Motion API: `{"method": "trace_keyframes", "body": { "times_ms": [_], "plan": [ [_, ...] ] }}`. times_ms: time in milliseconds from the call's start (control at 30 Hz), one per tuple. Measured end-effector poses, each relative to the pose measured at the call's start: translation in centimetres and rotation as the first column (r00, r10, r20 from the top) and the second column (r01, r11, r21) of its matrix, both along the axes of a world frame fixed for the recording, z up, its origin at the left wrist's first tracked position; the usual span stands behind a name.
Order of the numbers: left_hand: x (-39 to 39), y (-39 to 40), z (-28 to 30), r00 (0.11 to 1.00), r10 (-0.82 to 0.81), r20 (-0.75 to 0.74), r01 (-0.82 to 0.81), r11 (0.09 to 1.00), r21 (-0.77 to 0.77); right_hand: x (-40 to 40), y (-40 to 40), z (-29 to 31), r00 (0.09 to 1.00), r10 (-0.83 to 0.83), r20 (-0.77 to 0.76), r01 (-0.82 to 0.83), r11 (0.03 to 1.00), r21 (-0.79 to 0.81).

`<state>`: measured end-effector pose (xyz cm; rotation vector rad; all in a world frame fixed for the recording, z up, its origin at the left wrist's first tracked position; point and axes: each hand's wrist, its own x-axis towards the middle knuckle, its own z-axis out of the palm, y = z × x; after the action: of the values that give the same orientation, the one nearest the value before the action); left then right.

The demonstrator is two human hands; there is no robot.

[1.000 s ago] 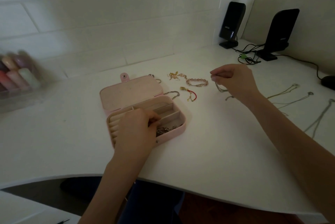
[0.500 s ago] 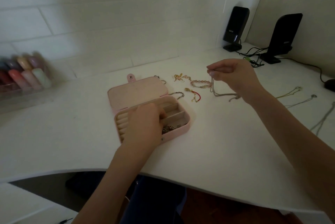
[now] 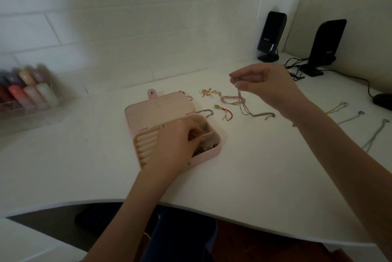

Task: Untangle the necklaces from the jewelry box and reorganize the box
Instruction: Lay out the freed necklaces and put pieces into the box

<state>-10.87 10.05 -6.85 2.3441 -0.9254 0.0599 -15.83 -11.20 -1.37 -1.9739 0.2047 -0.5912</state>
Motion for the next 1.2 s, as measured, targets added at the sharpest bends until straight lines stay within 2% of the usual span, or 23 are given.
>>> {"method": "trace_keyframes", "body": {
  "times_ms": [133, 233, 300, 400, 500, 600, 667, 800, 933, 1100, 1200],
  "plan": [
    [0.2, -0.9, 2.2, 0.992, 0.068, -0.104, -0.094, 0.959, -0.269, -0.5, 1.3, 1.1, 0.996, 0.085, 0.002, -0.085, 0.996, 0.0],
    [0.7, -3.4, 2.7, 0.916, -0.185, -0.355, 0.073, 0.949, -0.306, -0.7, 2.4, 2.0, 0.988, 0.13, 0.084, -0.133, 0.991, 0.03],
    [0.8, -4.5, 2.1, 0.854, -0.312, -0.416, 0.167, 0.922, -0.348, -0.7, 2.6, 2.4, 0.981, 0.116, 0.153, -0.126, 0.991, 0.054],
    [0.7, -4.3, 1.9, 0.816, -0.368, -0.445, 0.136, 0.872, -0.47, -0.6, 1.8, 2.0, 0.973, 0.027, 0.23, -0.08, 0.97, 0.228],
    [0.6, -2.4, 3.0, 0.783, -0.337, -0.523, 0.018, 0.853, -0.522, -0.1, 1.0, 0.8, 0.968, 0.012, 0.251, -0.147, 0.839, 0.524],
    [0.8, 0.2, 3.7, 0.736, -0.376, -0.564, 0.091, 0.879, -0.467, 0.6, 0.9, -0.5, 0.946, -0.007, 0.323, -0.244, 0.639, 0.729],
    [1.0, 1.6, 3.8, 0.75, -0.345, -0.565, 0.112, 0.907, -0.406, 0.9, 0.8, -0.9, 0.936, -0.039, 0.351, -0.26, 0.596, 0.76],
    [1.1, 2.8, 3.8, 0.751, -0.288, -0.595, 0.031, 0.914, -0.403, 1.2, 0.8, -1.2, 0.94, -0.045, 0.34, -0.222, 0.675, 0.703],
    [0.7, 2.6, 3.2, 0.765, -0.241, -0.597, -0.021, 0.918, -0.397, 1.0, 1.7, -1.6, 0.95, 0.029, 0.311, -0.231, 0.735, 0.638],
    [0.5, 2.7, 2.7, 0.928, -0.036, -0.372, -0.035, 0.983, -0.183, 0.4, 3.7, -2.2, 0.957, 0.163, 0.239, -0.271, 0.797, 0.539],
    [0.4, 3.1, 2.5, 0.972, 0.023, -0.233, -0.026, 1.0, -0.01, 0.2, 4.8, -2.4, 0.953, 0.212, 0.216, -0.297, 0.799, 0.523]
  ]
}}
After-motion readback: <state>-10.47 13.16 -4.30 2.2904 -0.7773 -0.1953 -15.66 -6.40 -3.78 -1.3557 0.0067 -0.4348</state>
